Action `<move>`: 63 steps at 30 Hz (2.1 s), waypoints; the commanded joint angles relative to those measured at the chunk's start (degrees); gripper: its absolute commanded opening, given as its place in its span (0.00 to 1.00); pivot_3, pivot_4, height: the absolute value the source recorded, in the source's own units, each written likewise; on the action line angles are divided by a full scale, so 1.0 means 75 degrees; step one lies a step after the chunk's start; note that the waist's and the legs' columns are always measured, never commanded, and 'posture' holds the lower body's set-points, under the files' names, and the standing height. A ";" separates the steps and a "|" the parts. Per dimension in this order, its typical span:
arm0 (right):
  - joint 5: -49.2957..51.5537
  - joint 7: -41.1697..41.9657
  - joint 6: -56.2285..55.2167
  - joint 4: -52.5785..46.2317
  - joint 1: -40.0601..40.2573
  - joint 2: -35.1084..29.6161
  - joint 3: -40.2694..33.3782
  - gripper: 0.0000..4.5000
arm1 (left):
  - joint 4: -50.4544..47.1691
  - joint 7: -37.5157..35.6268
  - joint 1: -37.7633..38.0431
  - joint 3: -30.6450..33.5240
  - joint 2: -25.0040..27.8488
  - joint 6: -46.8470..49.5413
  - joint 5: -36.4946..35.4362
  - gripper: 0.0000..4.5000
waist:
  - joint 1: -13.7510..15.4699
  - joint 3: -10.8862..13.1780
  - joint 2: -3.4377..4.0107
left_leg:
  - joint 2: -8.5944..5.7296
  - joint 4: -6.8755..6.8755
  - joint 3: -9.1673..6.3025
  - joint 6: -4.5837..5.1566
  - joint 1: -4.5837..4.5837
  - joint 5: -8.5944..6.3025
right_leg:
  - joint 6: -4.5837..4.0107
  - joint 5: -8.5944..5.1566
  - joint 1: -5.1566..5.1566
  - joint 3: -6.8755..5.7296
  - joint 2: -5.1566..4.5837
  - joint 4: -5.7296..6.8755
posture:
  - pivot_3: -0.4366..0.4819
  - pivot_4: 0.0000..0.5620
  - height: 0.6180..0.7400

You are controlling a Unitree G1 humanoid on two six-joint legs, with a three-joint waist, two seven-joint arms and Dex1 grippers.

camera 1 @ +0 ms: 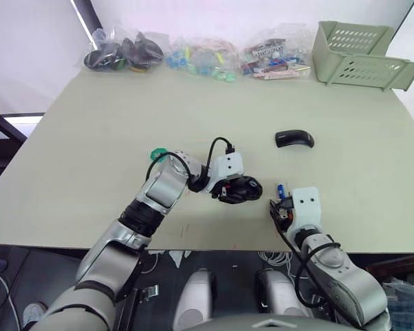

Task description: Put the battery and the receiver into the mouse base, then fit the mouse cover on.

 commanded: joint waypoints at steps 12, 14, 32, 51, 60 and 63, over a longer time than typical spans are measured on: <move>-0.0683 0.0257 -0.0117 -0.0058 0.0090 0.0351 -0.0040 0.05 | 0.0139 -0.0023 0.0195 -0.0316 0.0028 0.0095 0.0118 0.65 | 0.0000 0.0000 0.0000 | 0.0000 0.0000 -0.0001 0.0000 0.0000 0.0000 | 0.0000 0.0000 0.0000 0.0000 0.0000 0.0000 | 0.48 0.27 1.00; -0.0749 0.0320 -0.0087 -0.0072 0.0087 0.0362 -0.0045 0.02 | 0.0136 -0.0024 0.0196 -0.0317 0.0029 0.0095 0.0118 0.65 | 0.0000 0.0000 0.0000 | 0.0000 0.0000 -0.0001 0.0000 0.0000 0.0000 | 0.0000 0.0000 0.0000 -0.0001 0.0000 0.0000 | 0.48 0.27 1.00; 0.2883 0.4664 0.5848 -0.0477 -0.4403 -0.2382 -0.2740 0.02 | 0.0366 0.0024 0.0104 -0.0354 -0.0105 -0.0025 0.0147 0.65 | 0.0021 0.0000 0.0000 | -0.0009 0.0001 -0.0008 0.0000 0.0002 0.0000 | -0.0002 0.0002 0.0005 -0.0010 0.0008 0.0002 | 0.48 0.27 1.00; 0.8568 0.1625 0.5884 0.4279 -0.7273 -0.3655 -0.1170 0.02 | 0.0438 -0.0002 0.0091 -0.0427 -0.0149 -0.0049 0.0200 0.65 | 0.0025 0.0000 0.0002 | -0.0009 -0.0003 -0.0002 0.0002 -0.0003 0.0001 | -0.0027 0.0019 0.0006 -0.0001 -0.0006 0.0000 | 0.48 0.27 1.00; 0.9396 0.0817 0.5884 0.5001 -0.7632 -0.3493 -0.0775 0.02 | 0.0478 0.0021 0.0064 -0.0441 -0.0204 -0.0066 0.0210 0.65 | 0.0026 0.0000 0.0002 | -0.0008 -0.0003 -0.0003 0.0002 -0.0004 0.0001 | -0.0026 0.0019 0.0006 -0.0001 -0.0006 0.0000 | 0.48 0.27 1.00; 0.9330 0.0628 0.5884 0.5148 -0.7687 -0.3360 -0.0646 0.02 | 0.0477 0.0027 0.0056 -0.0447 -0.0238 -0.0057 0.0207 0.65 | 0.0022 0.0000 0.0002 | -0.0008 -0.0003 -0.0003 0.0002 -0.0005 0.0001 | -0.0026 0.0019 0.0006 -0.0001 -0.0007 0.0000 | 0.48 0.27 1.00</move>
